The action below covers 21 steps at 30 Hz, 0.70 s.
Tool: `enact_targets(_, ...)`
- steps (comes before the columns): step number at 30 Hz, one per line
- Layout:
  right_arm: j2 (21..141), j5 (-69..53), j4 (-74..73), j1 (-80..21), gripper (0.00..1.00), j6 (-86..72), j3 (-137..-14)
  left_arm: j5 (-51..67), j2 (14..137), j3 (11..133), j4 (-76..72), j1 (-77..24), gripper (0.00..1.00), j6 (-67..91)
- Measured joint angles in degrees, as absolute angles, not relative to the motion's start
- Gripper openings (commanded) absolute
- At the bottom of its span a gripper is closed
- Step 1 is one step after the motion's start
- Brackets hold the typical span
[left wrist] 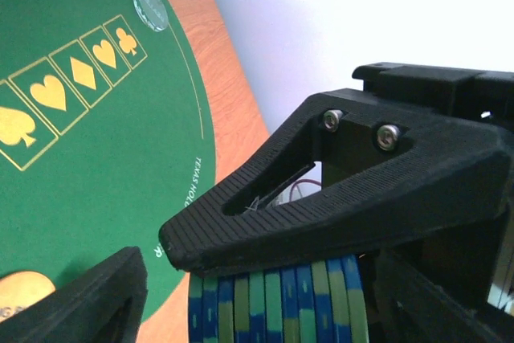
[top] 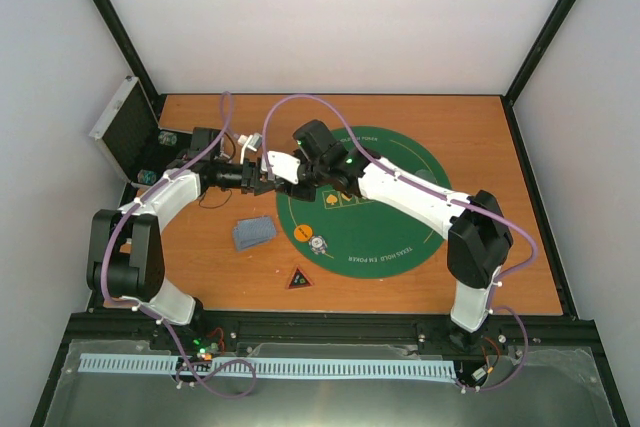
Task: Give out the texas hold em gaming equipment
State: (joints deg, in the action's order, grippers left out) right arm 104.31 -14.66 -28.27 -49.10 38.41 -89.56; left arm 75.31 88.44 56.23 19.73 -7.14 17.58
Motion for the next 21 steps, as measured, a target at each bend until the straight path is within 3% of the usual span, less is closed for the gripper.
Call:
enact_targets(10,104.2,-15.4,-28.8,-47.3,0.03,36.1,-88.2,75.2,88.0,56.2,20.8,-7.1,0.86,15.2)
enact_targets(21,98.0,-13.8,-28.1,-44.6,0.03,32.6,-77.1,73.5,87.9,56.2,21.5,-6.7,1.0,13.9)
